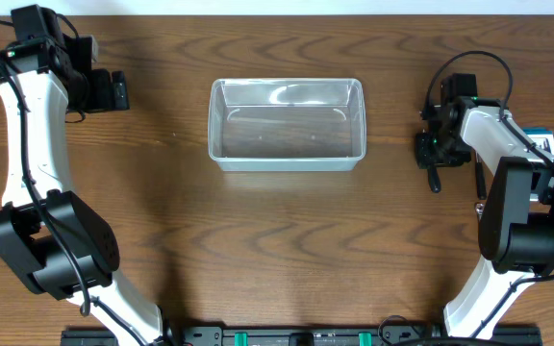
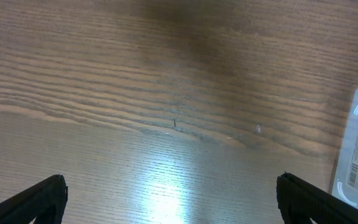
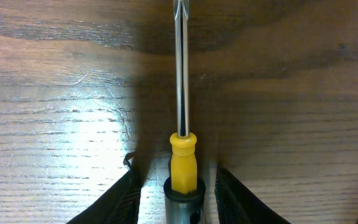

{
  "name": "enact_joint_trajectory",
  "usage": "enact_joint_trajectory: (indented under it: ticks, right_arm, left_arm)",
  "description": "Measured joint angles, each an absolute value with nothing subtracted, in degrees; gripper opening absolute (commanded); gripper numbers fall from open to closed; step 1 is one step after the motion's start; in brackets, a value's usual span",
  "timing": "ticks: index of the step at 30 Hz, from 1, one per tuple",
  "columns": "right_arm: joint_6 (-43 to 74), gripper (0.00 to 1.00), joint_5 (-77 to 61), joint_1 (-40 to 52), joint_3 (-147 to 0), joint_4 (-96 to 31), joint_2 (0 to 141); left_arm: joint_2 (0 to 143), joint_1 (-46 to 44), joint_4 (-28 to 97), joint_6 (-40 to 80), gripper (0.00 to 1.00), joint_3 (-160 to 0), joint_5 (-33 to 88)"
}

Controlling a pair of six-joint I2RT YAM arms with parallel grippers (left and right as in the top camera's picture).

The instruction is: Pack container

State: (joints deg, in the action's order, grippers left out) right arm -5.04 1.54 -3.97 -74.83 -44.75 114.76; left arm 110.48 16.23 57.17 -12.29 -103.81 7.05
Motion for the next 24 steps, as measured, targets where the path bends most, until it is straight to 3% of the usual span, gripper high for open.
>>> enact_joint_trajectory:
  ticks: [24]
  right_arm:
    - [-5.0,0.20,1.9,-4.0,-74.8,-44.9,114.8]
  left_arm:
    - [110.5,16.2,57.2,-12.3,0.98,-103.8,7.0]
